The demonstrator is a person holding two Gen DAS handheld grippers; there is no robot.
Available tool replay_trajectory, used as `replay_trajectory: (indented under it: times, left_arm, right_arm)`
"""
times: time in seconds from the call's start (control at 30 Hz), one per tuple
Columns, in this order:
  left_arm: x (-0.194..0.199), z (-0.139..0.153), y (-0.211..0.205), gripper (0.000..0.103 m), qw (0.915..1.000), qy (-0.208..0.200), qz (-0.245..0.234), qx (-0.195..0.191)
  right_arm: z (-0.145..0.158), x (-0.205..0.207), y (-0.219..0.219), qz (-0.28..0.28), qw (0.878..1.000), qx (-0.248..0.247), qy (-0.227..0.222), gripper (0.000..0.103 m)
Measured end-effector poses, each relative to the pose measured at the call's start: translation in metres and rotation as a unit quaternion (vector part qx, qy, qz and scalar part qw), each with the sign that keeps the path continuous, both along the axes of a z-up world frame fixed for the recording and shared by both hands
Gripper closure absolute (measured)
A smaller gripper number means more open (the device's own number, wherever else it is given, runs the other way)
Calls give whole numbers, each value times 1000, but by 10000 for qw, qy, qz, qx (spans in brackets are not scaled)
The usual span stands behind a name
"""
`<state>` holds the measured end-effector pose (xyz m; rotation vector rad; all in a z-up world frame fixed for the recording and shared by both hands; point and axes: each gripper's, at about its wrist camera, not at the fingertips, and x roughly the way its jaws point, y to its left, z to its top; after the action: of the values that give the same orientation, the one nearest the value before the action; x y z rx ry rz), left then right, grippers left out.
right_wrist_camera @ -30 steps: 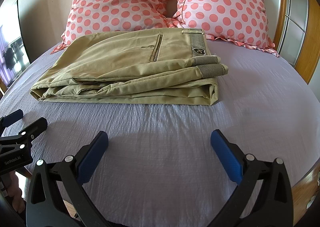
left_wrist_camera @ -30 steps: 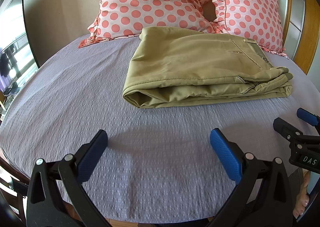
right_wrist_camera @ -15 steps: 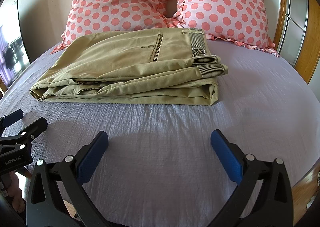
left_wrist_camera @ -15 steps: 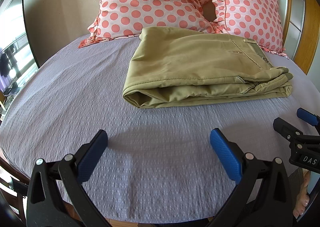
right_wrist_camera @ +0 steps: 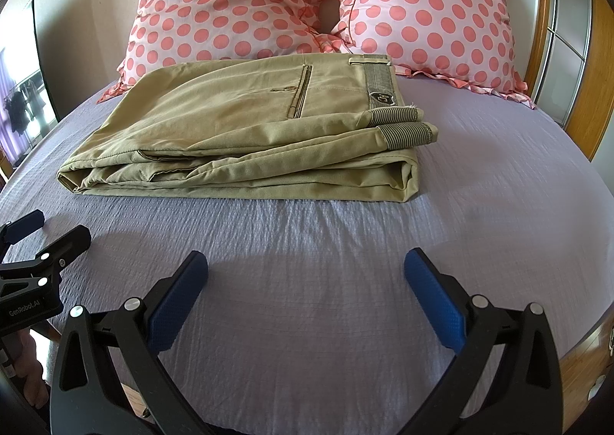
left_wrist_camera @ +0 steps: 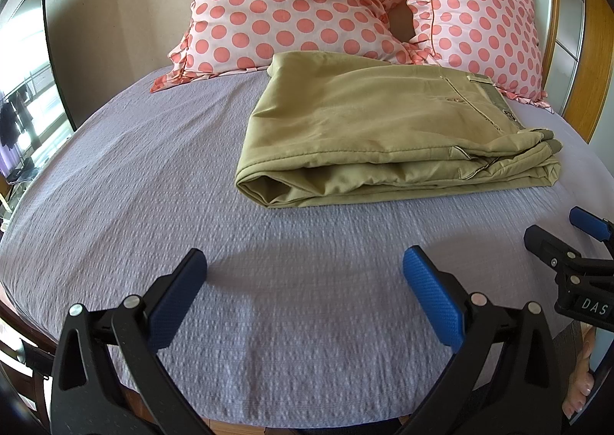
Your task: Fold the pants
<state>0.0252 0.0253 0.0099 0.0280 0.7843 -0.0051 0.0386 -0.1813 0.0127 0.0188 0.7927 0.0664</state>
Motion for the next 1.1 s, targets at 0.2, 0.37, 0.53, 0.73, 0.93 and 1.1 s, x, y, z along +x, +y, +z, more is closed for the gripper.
replay_trajectory:
  times: [0.2, 0.37, 0.53, 0.73, 0.93, 1.1]
  left_arm:
    - [0, 0, 0, 2, 10000, 8, 1, 0]
    - [1, 0, 0, 2, 10000, 16, -2, 1]
    - [0, 0, 0, 2, 10000, 10, -3, 4]
    - [1, 0, 0, 2, 10000, 12, -2, 2]
    - [1, 0, 0, 2, 10000, 35, -3, 6]
    - [6, 2, 0, 2, 9997, 226, -21, -1]
  right_arm:
    - [0, 0, 0, -3, 10000, 0, 2, 1]
    - [0, 0, 0, -3, 10000, -1, 3, 1]
    - [0, 0, 1, -4, 10000, -1, 3, 1]
    - [0, 0, 1, -6, 10000, -2, 4, 1]
    - [0, 0, 0, -9, 10000, -1, 2, 1]
    - [0, 0, 1, -8, 10000, -2, 4, 1]
